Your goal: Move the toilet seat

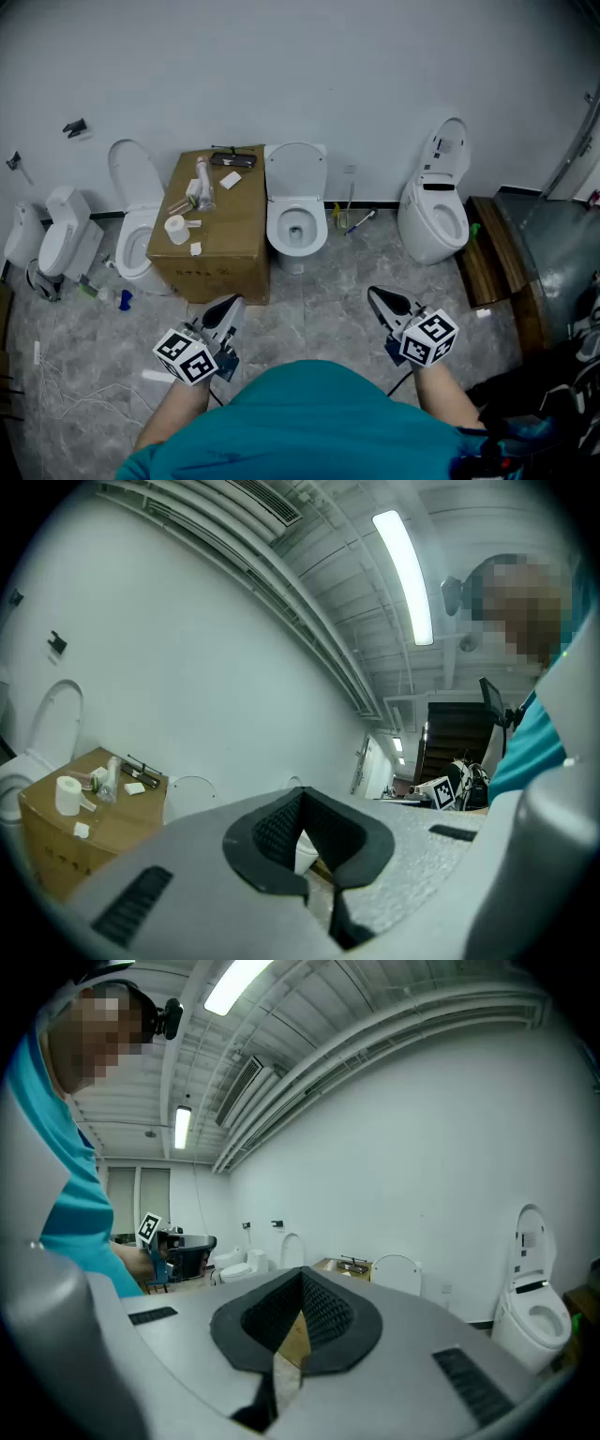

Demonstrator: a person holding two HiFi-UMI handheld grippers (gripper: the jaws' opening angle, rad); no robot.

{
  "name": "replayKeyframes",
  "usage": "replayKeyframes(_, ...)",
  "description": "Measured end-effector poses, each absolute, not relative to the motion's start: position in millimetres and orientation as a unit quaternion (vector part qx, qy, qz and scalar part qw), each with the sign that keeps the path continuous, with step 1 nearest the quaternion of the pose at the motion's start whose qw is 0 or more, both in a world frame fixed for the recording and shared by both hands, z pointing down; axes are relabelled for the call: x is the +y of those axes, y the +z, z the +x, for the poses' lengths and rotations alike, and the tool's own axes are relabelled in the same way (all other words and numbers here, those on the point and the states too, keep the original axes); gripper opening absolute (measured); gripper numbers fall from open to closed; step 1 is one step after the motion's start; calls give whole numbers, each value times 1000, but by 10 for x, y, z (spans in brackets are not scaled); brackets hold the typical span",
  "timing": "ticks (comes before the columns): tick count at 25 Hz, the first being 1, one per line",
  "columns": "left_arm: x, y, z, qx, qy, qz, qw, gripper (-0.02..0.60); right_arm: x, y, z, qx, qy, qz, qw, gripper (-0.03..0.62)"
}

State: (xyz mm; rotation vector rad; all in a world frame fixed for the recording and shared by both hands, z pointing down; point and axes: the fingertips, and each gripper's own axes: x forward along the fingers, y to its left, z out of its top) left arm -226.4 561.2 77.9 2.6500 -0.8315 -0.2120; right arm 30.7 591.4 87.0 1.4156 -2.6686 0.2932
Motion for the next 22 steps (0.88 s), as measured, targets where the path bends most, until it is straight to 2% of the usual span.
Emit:
replayKeyframes(10, 5524, 805, -2169, -291, -71, 937, 178, -8, 5829, 909, 355, -879, 99, 463, 52, -3)
replayKeyframes(15, 5461, 788, -2068, -294, -69, 937, 178, -9, 5766, 790, 457, -884, 110, 455, 7, -2)
replayKeyframes(22, 5477, 743, -1530, -298, -75, 935, 174, -8, 5791, 652, 962, -890, 89, 448, 10, -2)
